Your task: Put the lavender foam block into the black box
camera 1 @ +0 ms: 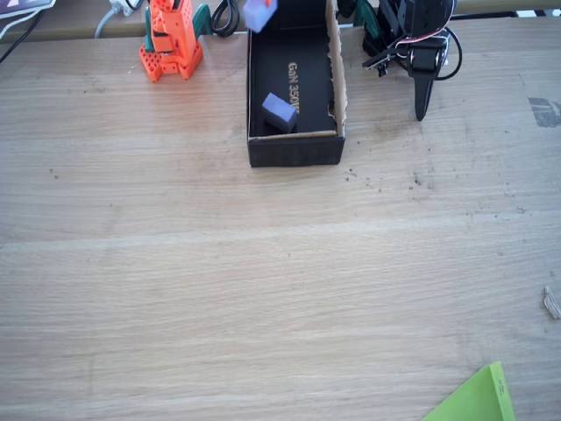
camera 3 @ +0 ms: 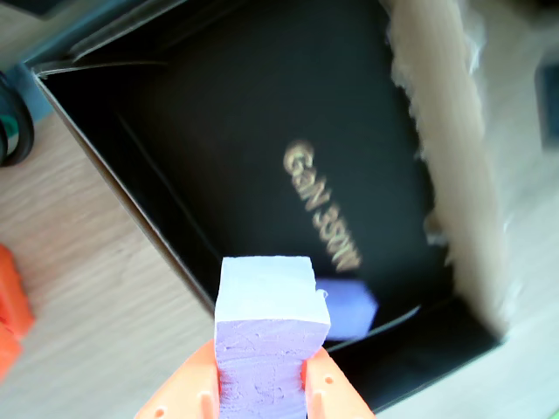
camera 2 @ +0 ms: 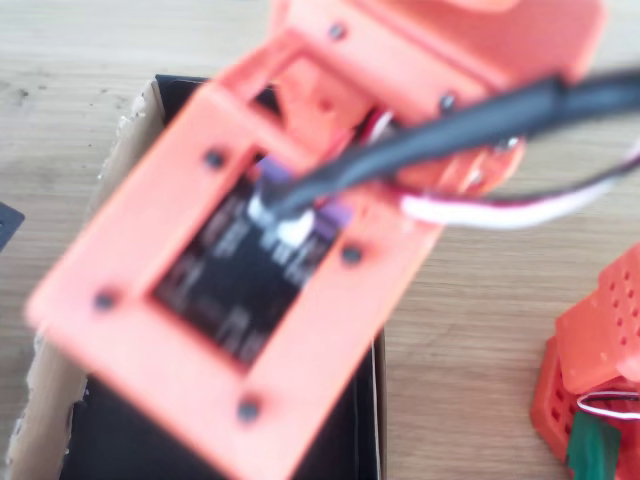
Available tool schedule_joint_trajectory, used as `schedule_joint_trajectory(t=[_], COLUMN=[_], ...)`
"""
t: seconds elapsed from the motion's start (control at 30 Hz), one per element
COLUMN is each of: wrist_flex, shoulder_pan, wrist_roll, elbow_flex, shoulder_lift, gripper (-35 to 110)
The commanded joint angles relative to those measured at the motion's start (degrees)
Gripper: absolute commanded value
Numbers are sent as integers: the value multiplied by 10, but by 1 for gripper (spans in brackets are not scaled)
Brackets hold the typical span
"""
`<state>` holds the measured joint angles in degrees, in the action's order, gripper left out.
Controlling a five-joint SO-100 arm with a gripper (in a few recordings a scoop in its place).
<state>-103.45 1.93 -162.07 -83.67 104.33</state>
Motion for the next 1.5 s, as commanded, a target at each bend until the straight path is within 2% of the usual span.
schedule_joint_trajectory(t=[0.0,0.17,0.37,0.47,0.53,0.7,1.1,1.2,1.27,1.47], wrist_flex=[41,77,75,65,63,62,49,42,36,28], shoulder_pan=[-25,-32,-32,-32,-31,-28,-31,-33,-39,-54], wrist_roll=[-45,-68,-88,-92,-92,-91,-111,-120,-135,-181], elbow_flex=[23,33,39,39,39,37,32,30,28,18], shoulder_lift=[-18,-67,-86,-83,-83,-82,-72,-64,-58,-37], gripper=[0,0,2,27,36,42,34,12,3,0])
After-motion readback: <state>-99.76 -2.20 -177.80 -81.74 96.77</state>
